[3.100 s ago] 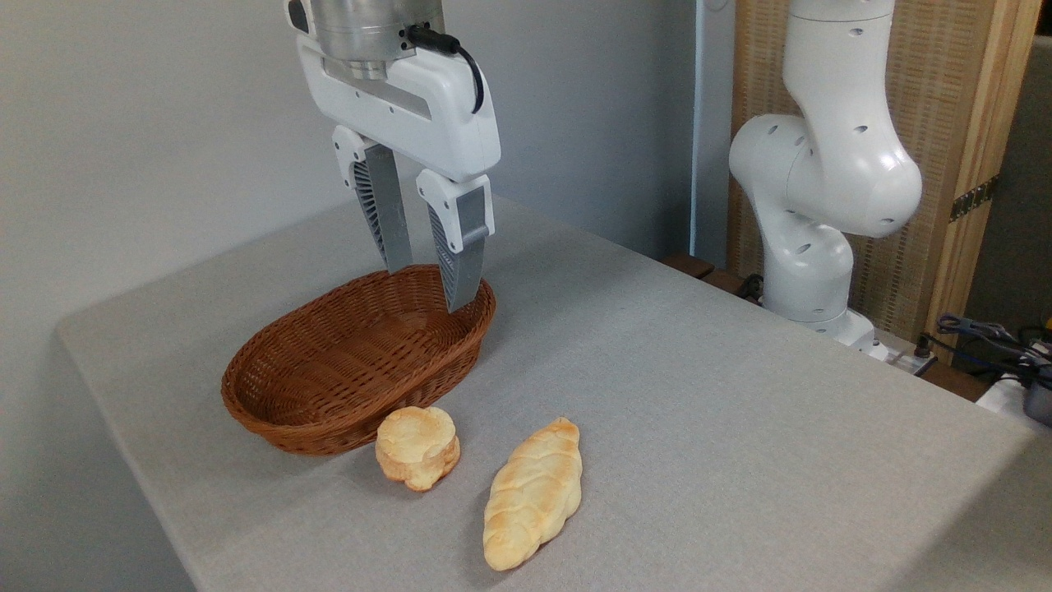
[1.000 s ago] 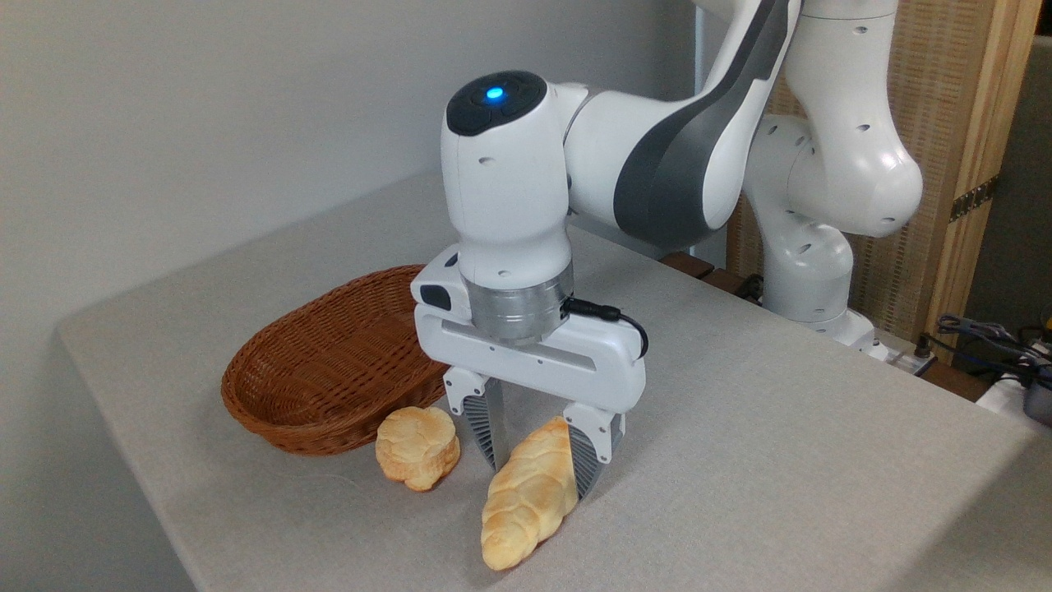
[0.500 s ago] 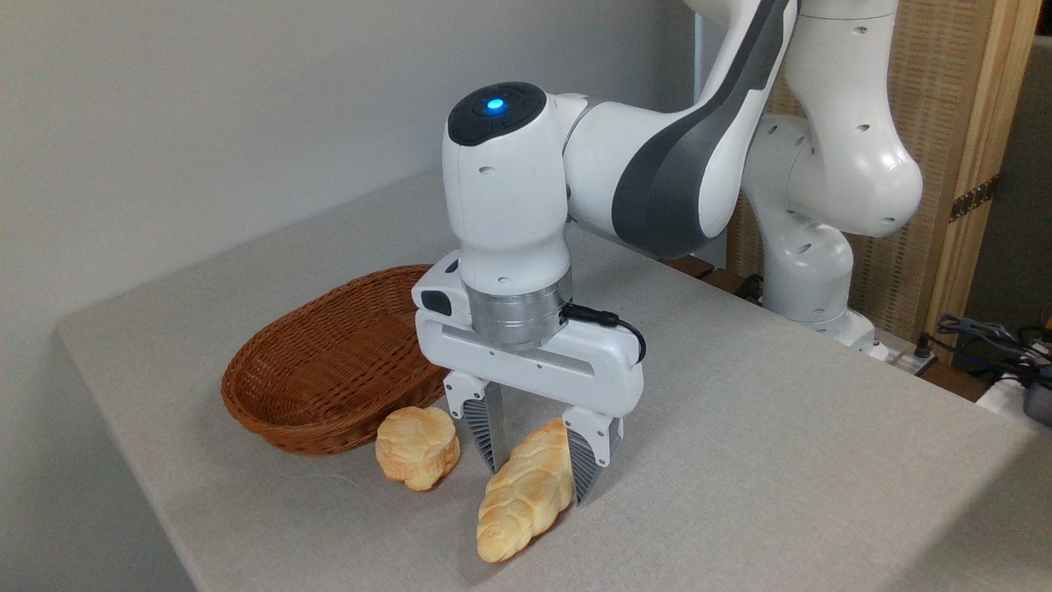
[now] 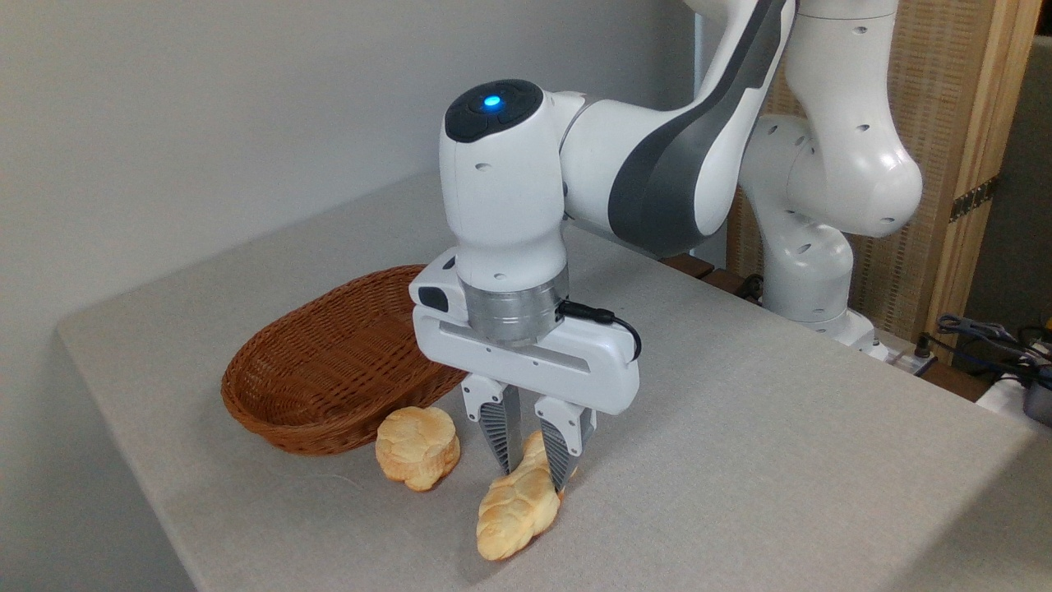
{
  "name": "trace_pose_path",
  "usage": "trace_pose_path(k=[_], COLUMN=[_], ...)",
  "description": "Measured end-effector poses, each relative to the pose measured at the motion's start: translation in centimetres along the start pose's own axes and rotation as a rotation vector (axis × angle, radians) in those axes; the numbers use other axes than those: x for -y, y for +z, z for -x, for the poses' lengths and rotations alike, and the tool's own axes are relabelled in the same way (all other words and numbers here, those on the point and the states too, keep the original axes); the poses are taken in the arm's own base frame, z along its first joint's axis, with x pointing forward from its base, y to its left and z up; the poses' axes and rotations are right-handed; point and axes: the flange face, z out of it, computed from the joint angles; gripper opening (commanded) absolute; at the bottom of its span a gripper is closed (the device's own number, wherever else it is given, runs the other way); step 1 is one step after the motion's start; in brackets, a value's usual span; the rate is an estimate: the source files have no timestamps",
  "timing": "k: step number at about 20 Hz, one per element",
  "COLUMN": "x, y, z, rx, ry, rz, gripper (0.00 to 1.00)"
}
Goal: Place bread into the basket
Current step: 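Carry the braided loaf over the wicker basket and lower it inside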
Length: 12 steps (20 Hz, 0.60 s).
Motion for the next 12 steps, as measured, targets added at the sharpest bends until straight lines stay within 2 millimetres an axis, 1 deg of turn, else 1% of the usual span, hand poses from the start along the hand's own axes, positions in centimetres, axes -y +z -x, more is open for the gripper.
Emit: trace_pose_path(k=[1,3,5,6,8,10,11,12], x=[-0.2,-0.4,-0.9,-1.4,-3.2,-5.8,-7.2,-8.7], y=[-0.3,-1.7,-4.2,-5.9,-9.1,-12.2,-13.4,-14.1], z=[-0.1,-0.7,-1.8,-2.5,-4.0,-5.5,-6.3,-7.0], rx=[-0.006,-0.031,-0.062,-0.075,-0.098,-0.11,-0.118,-0.125], ry=[0.012,0.037,0.067,0.085,0.127,0.177,0.195,0.199], rz=[-0.002,-0.015,-0.03,-0.037,-0.048,-0.053,-0.056,-0.058], gripper=[0.24,0.25,0.25,0.28,0.33,0.34,0.39,0.42])
